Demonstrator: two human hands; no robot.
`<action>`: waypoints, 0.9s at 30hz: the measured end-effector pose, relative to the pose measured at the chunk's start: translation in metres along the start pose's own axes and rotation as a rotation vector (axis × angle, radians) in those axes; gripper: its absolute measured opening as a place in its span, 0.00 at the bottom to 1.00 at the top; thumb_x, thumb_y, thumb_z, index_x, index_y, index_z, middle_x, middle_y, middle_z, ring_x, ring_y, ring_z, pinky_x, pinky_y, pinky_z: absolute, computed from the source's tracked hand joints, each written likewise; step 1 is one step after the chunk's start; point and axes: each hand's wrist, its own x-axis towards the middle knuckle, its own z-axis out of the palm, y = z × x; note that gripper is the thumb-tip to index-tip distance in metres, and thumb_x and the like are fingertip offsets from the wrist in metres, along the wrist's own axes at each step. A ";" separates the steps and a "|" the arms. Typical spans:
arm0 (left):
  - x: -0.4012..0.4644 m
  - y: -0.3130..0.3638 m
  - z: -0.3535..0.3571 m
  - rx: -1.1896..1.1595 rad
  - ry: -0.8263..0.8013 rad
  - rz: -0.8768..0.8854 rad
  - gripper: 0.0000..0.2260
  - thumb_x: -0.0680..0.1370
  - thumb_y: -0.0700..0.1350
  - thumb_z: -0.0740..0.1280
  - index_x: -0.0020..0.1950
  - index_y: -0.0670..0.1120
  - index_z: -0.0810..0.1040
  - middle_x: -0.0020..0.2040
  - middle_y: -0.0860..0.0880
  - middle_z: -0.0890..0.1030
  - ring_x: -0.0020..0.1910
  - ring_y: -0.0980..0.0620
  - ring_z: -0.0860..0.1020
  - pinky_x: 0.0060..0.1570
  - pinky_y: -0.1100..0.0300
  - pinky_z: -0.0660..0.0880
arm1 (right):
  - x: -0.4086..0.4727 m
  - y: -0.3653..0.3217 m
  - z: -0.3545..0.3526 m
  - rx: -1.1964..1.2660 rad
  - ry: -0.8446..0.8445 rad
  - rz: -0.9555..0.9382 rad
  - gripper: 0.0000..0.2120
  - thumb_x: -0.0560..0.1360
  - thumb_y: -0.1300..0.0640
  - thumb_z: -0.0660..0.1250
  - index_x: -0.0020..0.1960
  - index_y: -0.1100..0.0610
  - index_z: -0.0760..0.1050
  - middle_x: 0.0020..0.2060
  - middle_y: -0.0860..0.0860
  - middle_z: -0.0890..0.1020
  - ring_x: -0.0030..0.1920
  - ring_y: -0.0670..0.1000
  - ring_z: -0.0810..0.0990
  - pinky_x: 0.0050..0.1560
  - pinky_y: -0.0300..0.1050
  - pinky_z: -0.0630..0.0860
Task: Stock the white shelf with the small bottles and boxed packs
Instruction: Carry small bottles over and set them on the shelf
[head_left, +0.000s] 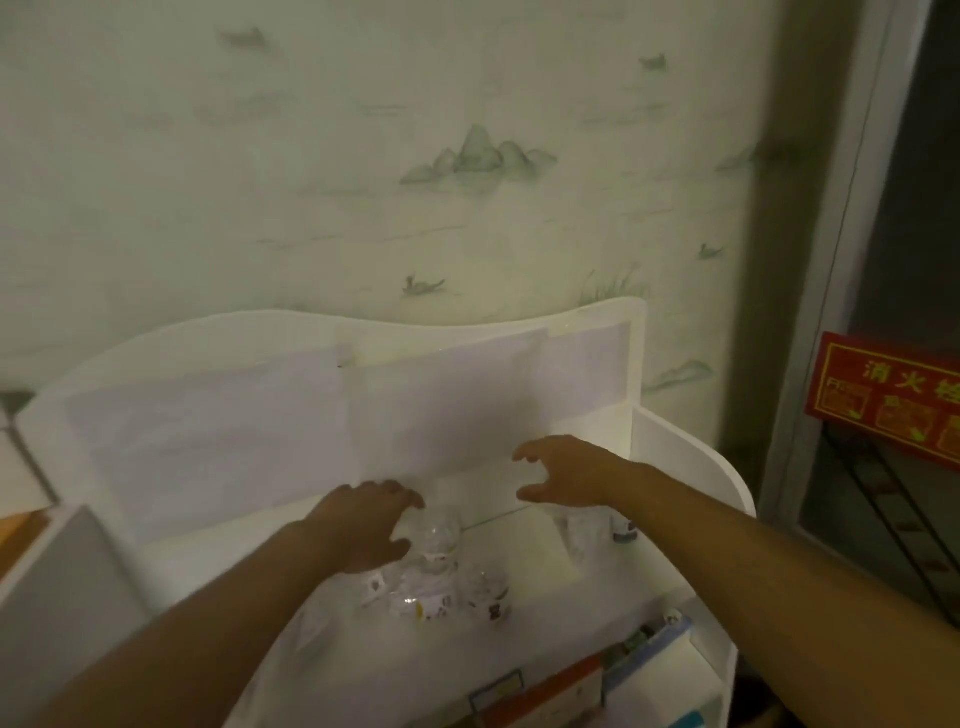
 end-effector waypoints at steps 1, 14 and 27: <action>-0.013 -0.015 -0.007 0.053 0.001 -0.014 0.25 0.78 0.59 0.61 0.73 0.58 0.61 0.75 0.54 0.63 0.71 0.51 0.67 0.67 0.54 0.65 | 0.007 -0.010 0.000 -0.011 -0.002 -0.028 0.30 0.75 0.43 0.67 0.74 0.50 0.64 0.71 0.51 0.71 0.69 0.53 0.70 0.68 0.48 0.67; -0.246 -0.205 -0.005 0.119 0.010 -0.408 0.24 0.78 0.63 0.58 0.72 0.59 0.63 0.72 0.54 0.68 0.66 0.51 0.72 0.62 0.54 0.71 | 0.066 -0.267 0.033 0.019 0.059 -0.383 0.27 0.75 0.41 0.66 0.71 0.50 0.68 0.68 0.52 0.73 0.69 0.55 0.70 0.69 0.52 0.67; -0.512 -0.378 0.099 -0.075 0.023 -0.660 0.20 0.78 0.58 0.61 0.70 0.59 0.66 0.69 0.55 0.70 0.62 0.54 0.74 0.58 0.57 0.72 | 0.042 -0.566 0.101 -0.030 0.020 -0.530 0.27 0.76 0.44 0.66 0.72 0.52 0.68 0.68 0.52 0.74 0.67 0.54 0.71 0.65 0.48 0.68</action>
